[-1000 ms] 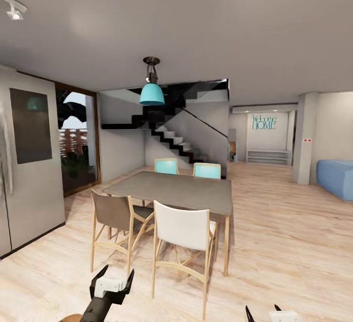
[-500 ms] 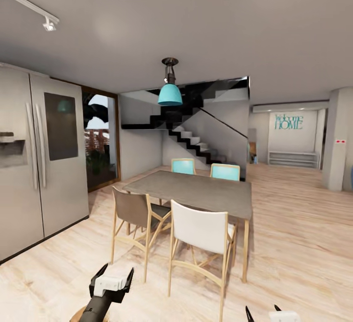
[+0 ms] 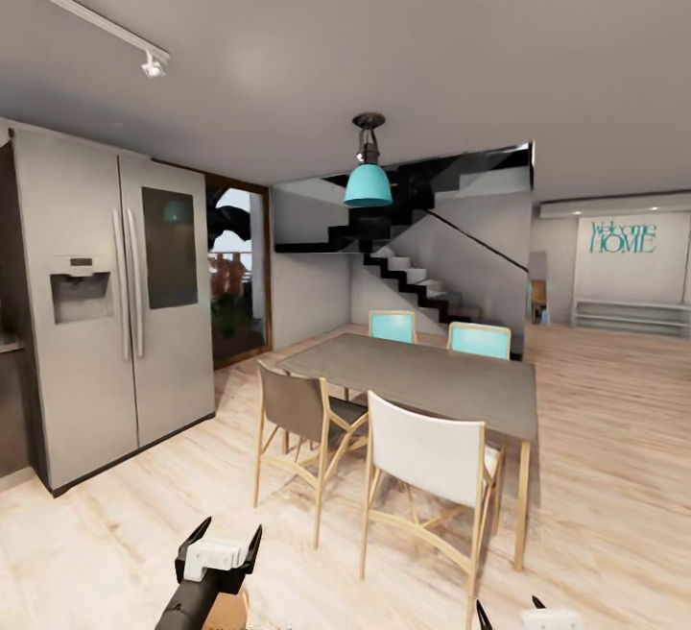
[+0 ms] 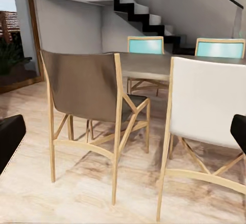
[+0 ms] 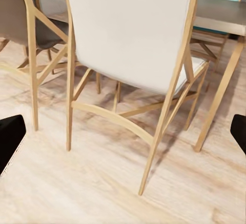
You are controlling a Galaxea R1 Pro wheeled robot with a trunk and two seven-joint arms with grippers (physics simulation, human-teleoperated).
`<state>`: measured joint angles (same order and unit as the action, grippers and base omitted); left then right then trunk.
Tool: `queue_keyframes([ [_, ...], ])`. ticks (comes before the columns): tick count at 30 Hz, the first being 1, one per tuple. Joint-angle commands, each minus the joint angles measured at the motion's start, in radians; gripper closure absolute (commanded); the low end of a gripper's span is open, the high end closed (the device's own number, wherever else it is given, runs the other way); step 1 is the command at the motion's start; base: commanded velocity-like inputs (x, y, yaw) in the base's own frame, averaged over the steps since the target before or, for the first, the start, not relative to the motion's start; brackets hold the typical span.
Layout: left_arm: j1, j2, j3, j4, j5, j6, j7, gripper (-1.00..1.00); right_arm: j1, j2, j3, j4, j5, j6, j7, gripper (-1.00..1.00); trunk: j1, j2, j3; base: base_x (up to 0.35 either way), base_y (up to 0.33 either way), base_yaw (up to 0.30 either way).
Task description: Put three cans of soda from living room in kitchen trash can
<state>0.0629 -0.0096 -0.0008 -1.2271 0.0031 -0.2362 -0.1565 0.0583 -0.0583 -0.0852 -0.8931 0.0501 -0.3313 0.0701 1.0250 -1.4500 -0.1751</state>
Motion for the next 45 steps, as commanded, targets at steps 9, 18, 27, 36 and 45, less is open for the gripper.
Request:
queue_keyframes([
  [9, 0.000, 0.000, -0.001, 0.003, 0.000, 0.000, 0.000, -1.00, 0.000, 0.000, 0.004, 0.000, -0.001, 0.000, 0.000, -1.00, 0.000, 0.000, 0.000, 0.000, 0.000, 0.250],
  [18, 0.000, -0.001, -0.001, 0.004, 0.000, 0.000, 0.000, -1.00, 0.000, 0.000, 0.006, 0.019, 0.000, 0.000, 0.000, -1.00, 0.000, 0.000, 0.000, 0.000, 0.000, 0.250],
  [27, 0.000, -0.001, -0.001, 0.005, -0.001, 0.000, 0.000, -1.00, 0.000, 0.000, 0.026, 0.024, 0.001, 0.000, -0.001, -1.00, 0.000, 0.000, 0.000, 0.000, 0.000, 0.251],
  [36, 0.000, -0.001, -0.001, 0.005, -0.003, 0.000, 0.000, -1.00, 0.000, -0.001, 0.028, 0.025, 0.001, 0.000, -0.001, -1.00, 0.000, 0.000, 0.000, 0.000, 0.000, 0.250],
  [45, 0.000, -0.001, -0.001, 0.005, -0.004, 0.000, 0.000, -1.00, -0.001, -0.001, 0.029, 0.025, 0.000, 0.000, 0.000, -1.00, 0.000, 0.000, 0.000, 0.000, 0.000, 0.204],
])
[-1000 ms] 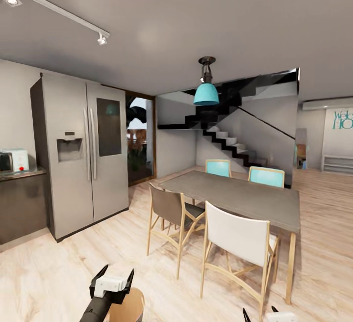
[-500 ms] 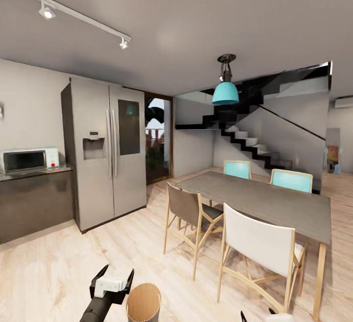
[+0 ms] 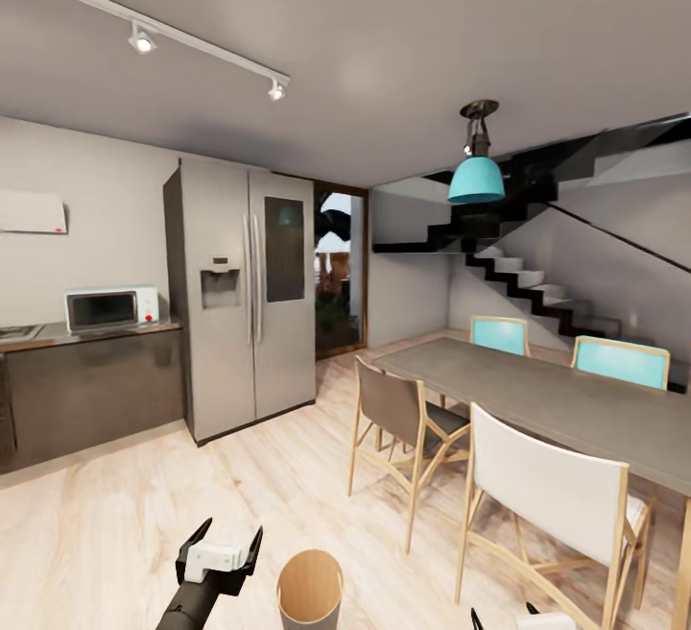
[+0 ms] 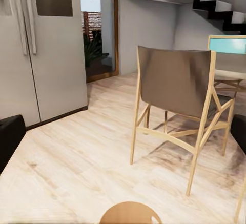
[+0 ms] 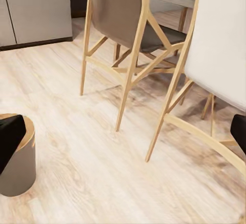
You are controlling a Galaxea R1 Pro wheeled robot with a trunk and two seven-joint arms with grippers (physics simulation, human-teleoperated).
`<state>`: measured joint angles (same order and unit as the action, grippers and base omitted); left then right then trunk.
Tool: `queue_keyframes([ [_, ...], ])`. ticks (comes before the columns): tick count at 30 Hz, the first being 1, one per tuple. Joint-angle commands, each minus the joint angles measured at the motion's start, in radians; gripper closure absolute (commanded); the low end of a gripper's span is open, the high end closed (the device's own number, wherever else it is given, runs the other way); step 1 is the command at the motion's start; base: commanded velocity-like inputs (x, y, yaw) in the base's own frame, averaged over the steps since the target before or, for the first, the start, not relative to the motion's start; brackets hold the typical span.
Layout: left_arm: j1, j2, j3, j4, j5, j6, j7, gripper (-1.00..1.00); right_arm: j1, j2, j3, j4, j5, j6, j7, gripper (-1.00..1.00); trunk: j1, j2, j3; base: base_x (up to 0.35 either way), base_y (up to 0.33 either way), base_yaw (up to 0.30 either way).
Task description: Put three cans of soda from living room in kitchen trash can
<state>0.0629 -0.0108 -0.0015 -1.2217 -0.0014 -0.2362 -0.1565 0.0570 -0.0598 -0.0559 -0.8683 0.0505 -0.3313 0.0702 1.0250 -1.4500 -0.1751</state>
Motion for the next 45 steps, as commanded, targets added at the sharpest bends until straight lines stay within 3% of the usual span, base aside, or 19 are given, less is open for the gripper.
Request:
queue_keyframes([
  [1, 0.000, 0.000, 0.000, 0.000, 0.000, 0.000, 0.000, -1.00, 0.000, 0.000, 0.000, 0.000, 0.000, 0.000, 0.000, -1.00, 0.000, 0.000, 0.000, 0.000, 0.000, 0.086],
  [45, 0.000, 0.000, 0.000, 0.001, -0.003, 0.000, 0.000, -1.00, -0.020, 0.000, 0.019, 0.018, -0.001, 0.006, 0.003, -1.00, 0.000, 0.000, -0.060, 0.000, 0.000, 0.007],
])
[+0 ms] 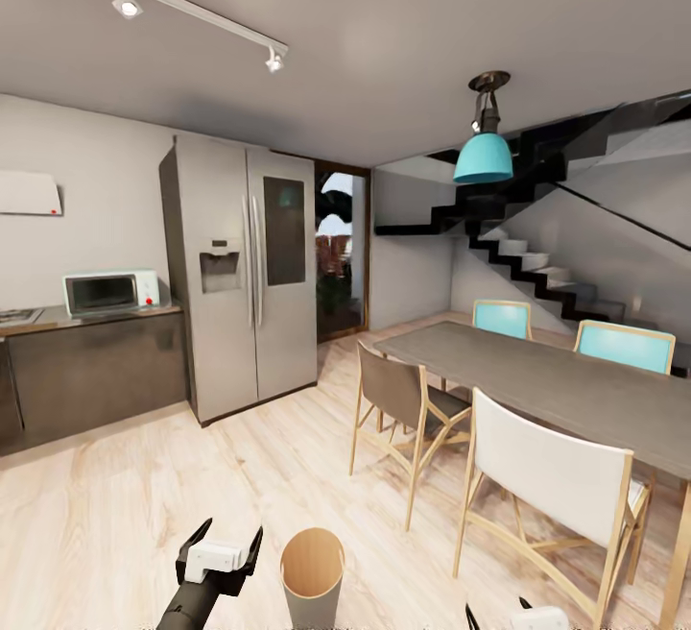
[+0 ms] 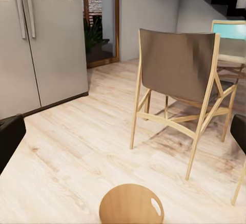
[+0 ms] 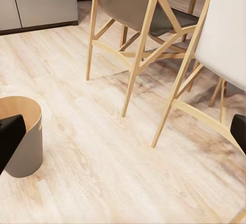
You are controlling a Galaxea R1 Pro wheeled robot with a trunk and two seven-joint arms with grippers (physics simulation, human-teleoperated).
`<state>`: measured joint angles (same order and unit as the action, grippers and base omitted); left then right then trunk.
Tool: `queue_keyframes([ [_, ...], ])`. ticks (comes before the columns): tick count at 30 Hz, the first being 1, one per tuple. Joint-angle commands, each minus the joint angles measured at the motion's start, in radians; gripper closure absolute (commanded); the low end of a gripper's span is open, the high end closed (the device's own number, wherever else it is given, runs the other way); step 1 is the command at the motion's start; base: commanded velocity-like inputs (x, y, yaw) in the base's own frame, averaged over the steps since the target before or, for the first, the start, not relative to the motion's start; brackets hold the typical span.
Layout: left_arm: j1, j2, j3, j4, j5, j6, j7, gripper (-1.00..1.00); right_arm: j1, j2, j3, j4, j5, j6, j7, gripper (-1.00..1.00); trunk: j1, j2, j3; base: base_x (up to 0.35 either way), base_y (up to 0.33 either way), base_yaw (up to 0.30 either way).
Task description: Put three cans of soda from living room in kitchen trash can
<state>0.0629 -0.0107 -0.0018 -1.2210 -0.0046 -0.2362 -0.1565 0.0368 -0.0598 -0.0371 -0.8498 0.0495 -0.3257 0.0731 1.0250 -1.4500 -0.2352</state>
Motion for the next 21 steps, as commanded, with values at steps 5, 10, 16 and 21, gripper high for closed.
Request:
queue_keyframes([
  [5, 0.000, 0.000, 0.000, 0.000, 0.001, 0.000, 0.000, -1.00, 0.000, 0.000, 0.000, 0.000, 0.000, 0.000, 0.000, -1.00, 0.000, 0.000, -0.008, 0.000, 0.000, 0.000],
  [10, 0.000, 0.000, 0.000, 0.000, 0.001, 0.000, 0.000, -1.00, 0.000, 0.000, 0.000, 0.000, 0.000, 0.000, 0.000, -1.00, 0.000, 0.000, -0.016, 0.000, 0.000, 0.000],
  [16, 0.000, 0.000, 0.000, 0.000, 0.003, 0.000, -0.001, -1.00, 0.000, 0.000, 0.000, 0.000, 0.000, 0.001, 0.000, -1.00, 0.000, 0.000, -0.025, 0.000, 0.000, 0.000],
  [21, 0.000, 0.000, 0.000, -0.001, 0.005, 0.000, -0.001, -1.00, 0.000, 0.000, 0.000, 0.000, 0.000, 0.001, 0.000, -1.00, 0.000, 0.000, -0.033, 0.000, 0.000, 0.000],
])
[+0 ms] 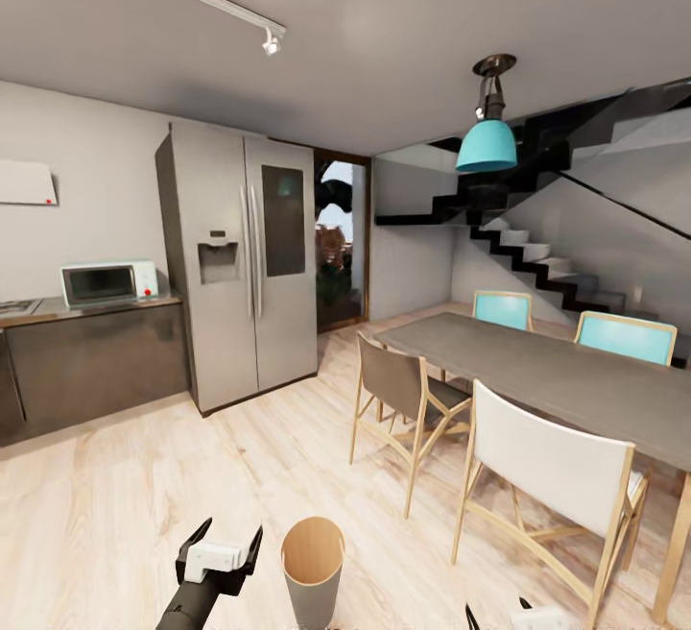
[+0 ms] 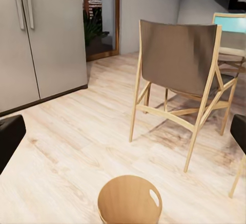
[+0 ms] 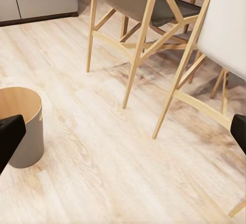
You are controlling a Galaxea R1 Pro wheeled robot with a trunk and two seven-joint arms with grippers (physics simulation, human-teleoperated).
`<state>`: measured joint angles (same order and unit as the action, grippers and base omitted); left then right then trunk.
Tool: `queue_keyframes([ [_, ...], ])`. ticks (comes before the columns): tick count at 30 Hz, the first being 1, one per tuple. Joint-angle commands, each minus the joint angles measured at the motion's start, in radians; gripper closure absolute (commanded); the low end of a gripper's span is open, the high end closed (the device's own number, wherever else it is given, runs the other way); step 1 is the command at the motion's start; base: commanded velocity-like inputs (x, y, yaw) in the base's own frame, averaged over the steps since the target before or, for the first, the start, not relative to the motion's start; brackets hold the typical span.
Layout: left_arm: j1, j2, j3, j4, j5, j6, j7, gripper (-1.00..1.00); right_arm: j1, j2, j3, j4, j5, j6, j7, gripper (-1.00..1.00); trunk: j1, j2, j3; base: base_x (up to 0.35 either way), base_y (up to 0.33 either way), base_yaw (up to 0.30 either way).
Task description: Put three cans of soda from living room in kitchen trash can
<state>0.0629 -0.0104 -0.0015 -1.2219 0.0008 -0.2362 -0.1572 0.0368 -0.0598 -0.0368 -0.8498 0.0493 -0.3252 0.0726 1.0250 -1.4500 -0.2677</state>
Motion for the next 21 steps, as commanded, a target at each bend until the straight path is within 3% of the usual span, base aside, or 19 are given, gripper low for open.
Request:
queue_keyframes([
  [1, 0.000, 0.000, 0.000, 0.000, 0.001, 0.000, 0.000, -1.00, 0.000, 0.000, 0.000, 0.000, 0.000, 0.000, 0.000, -1.00, 0.000, 0.000, -0.002, 0.000, 0.000, 0.000],
  [6, 0.000, 0.000, 0.002, -0.004, 0.013, 0.008, 0.000, -1.00, 0.000, 0.000, 0.000, 0.000, 0.000, 0.000, 0.000, -1.00, 0.000, 0.000, -0.009, 0.000, 0.000, 0.000],
  [7, 0.000, 0.001, 0.003, -0.007, 0.037, 0.015, -0.001, -1.00, 0.000, -0.001, -0.001, 0.000, 0.000, -0.002, 0.000, -1.00, 0.000, 0.000, -0.011, 0.000, 0.000, 0.000],
  [9, 0.000, 0.001, 0.003, -0.009, 0.054, 0.024, -0.002, -1.00, 0.000, -0.001, -0.001, 0.000, 0.000, -0.003, 0.000, -1.00, 0.000, 0.000, -0.014, 0.000, 0.000, 0.000],
  [12, -0.001, 0.007, 0.006, -0.015, 0.083, 0.098, -0.012, -1.00, 0.000, -0.001, -0.001, 0.000, 0.000, -0.004, -0.001, -1.00, 0.000, 0.000, -0.015, 0.000, 0.000, 0.000],
  [15, -0.001, 0.013, 0.010, -0.017, 0.100, 0.125, -0.026, -1.00, 0.000, -0.002, -0.001, 0.000, 0.000, -0.004, -0.001, -1.00, 0.000, 0.000, -0.016, 0.000, 0.000, 0.000],
  [17, -0.002, 0.032, 0.030, -0.017, 0.141, 0.153, -0.051, -1.00, 0.000, -0.003, -0.001, 0.000, 0.000, -0.004, 0.000, -1.00, 0.000, 0.000, -0.016, 0.000, 0.000, 0.000],
  [21, -0.003, 0.058, 0.054, -0.017, 0.187, 0.173, -0.077, -1.00, 0.000, -0.003, -0.002, 0.000, 0.000, -0.005, 0.001, -1.00, 0.000, 0.000, -0.016, 0.000, 0.000, 0.000],
])
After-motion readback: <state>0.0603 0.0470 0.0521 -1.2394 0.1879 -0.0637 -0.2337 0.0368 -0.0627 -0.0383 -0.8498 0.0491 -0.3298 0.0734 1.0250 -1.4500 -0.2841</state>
